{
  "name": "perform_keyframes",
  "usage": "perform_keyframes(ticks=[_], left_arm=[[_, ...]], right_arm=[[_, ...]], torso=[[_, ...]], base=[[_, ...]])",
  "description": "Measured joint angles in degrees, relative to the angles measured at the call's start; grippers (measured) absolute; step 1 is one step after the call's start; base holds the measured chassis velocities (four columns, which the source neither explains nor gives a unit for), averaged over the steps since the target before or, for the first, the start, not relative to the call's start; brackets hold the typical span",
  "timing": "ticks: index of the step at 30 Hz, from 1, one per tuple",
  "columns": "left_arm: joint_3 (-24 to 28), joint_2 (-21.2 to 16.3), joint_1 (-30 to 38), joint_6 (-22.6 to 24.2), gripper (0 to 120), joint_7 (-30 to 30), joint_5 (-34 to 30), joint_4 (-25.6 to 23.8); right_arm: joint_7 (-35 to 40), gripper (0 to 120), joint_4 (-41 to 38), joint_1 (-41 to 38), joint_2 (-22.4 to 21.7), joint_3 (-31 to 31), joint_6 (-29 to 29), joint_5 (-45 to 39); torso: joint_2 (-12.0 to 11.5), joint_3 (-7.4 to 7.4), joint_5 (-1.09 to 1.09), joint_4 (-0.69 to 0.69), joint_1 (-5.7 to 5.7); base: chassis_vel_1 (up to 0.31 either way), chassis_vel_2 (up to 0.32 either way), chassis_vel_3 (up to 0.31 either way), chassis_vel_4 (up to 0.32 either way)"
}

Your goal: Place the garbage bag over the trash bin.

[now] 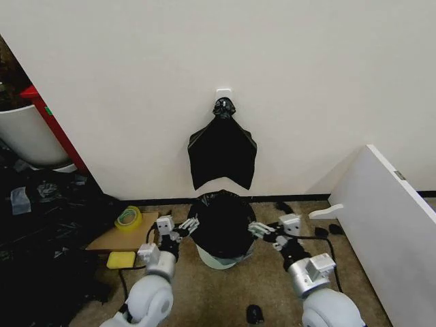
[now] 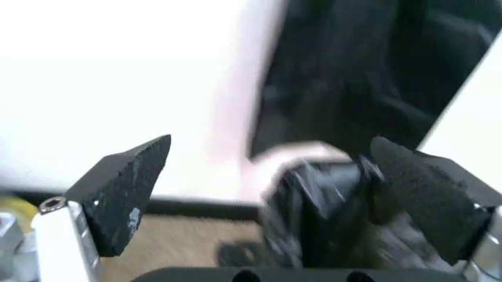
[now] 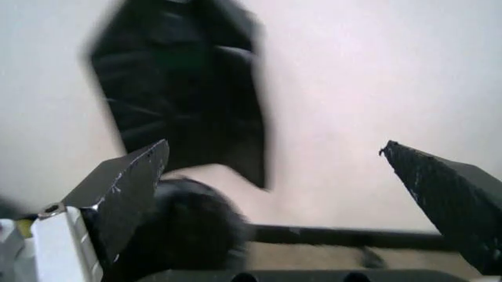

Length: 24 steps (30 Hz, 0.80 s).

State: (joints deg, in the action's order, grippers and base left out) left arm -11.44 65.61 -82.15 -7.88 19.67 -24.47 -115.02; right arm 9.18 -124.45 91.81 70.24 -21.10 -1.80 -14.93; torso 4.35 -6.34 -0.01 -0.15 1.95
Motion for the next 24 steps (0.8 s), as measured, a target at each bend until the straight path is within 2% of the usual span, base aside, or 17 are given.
perform_keyframes(ticks=[2,6,8,9,10,13,20,24], left_arm=[[-4.96,1.70,-5.81,-3.74,100,-1.57,5.80,-1.95],[-7.36,3.04,-9.98,-6.94,100,-2.48,10.02,-2.54],[-9.94,4.55,-13.43,-11.11,100,-4.23,14.21,-2.97],[-10.17,4.68,-13.72,-11.45,100,-4.39,14.51,-3.05],[-12.49,6.30,-17.08,-14.69,100,-6.42,16.69,-4.22],[-13.92,8.22,-19.44,-16.97,100,-7.09,17.78,-5.71],[-15.34,13.68,-25.38,-23.71,100,-8.49,21.47,-7.64],[-14.92,15.49,-28.03,-25.19,100,-8.64,22.54,-8.72]], right_arm=[[-1.62,100,1.00,3.65,2.24,-4.37,-3.76,-0.01],[-2.44,100,1.02,5.76,3.58,-5.86,-6.32,0.95],[-3.74,100,1.04,7.84,4.67,-6.33,-9.78,3.19],[-3.89,100,1.06,8.02,4.78,-6.37,-10.16,3.47],[-5.39,100,1.16,10.16,6.25,-6.62,-14.28,7.20],[-5.99,100,1.08,11.87,7.88,-6.66,-17.06,10.29],[-7.19,100,0.42,14.02,10.33,-7.51,-21.21,12.35],[-7.49,100,-0.63,15.14,11.69,-7.14,-22.13,13.46]], torso=[[0.00,0.00,-0.02,0.01,0.00],[0.00,0.00,-0.02,0.02,0.00],[0.00,0.00,-0.03,0.02,0.00],[0.00,0.00,-0.03,0.01,0.00],[0.00,0.00,-0.02,0.03,0.00],[0.00,0.00,-0.01,-0.02,0.00],[0.00,0.00,-0.02,0.02,0.00],[0.00,0.00,-0.02,0.02,0.00]], base=[[0.000,0.000,0.000,0.000],[0.000,0.000,0.000,0.000],[0.000,0.000,0.000,0.000],[0.000,0.000,0.000,0.000],[0.000,0.000,0.000,0.000],[0.000,0.000,0.000,0.000],[0.000,0.000,0.000,0.000],[0.000,0.000,0.000,0.000]])
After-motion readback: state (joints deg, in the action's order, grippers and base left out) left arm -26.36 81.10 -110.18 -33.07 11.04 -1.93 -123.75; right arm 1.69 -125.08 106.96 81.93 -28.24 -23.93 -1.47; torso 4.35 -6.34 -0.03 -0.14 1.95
